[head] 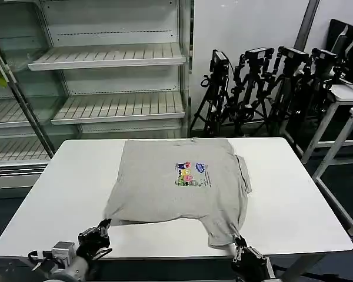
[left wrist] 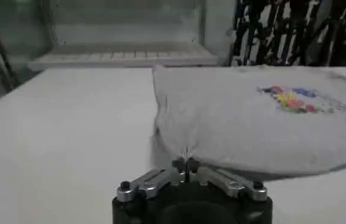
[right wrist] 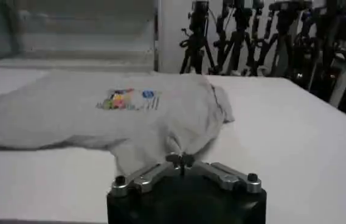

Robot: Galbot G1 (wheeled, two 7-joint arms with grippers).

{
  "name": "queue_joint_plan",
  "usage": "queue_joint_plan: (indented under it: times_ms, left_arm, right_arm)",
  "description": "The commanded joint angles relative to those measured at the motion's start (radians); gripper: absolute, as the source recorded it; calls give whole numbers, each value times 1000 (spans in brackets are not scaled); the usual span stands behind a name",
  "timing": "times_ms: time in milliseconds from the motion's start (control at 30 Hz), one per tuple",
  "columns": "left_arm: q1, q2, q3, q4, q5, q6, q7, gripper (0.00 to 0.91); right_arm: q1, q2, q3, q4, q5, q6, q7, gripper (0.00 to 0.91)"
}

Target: Fold and organize the clothes.

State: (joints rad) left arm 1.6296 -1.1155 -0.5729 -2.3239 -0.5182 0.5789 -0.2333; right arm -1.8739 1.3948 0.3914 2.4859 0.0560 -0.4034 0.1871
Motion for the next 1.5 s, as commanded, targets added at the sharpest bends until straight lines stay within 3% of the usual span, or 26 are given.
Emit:
queue_joint_plan:
  times_ms: [33,267,500,900,1133,1500]
  left_arm:
    - [46,16,-54,-115,-9,-12,-4,50]
    - [-75,50,-17,-21,-42,-39,2,50]
    - [-211,81,20,88,-125,-54,1,50]
    - [-390,118,89,255,-126,-70,-5,50]
    - [-456,114,150,338,-97,-68,-6,50]
    - [-569,87,257,482,54,-78,-5,50]
  right_arm:
    - [-20,-8,48,84,44,20,6,0]
    - [232,-35,122,-8,178,-8,36,0]
    - [402,-67,130,-125,219,-28,39,0]
    - [721,-150,12,-358,276,-105,52,0]
    - [834,-144,-54,-498,250,-127,48,0]
    - [961,-102,-75,-715,197,-141,48,0]
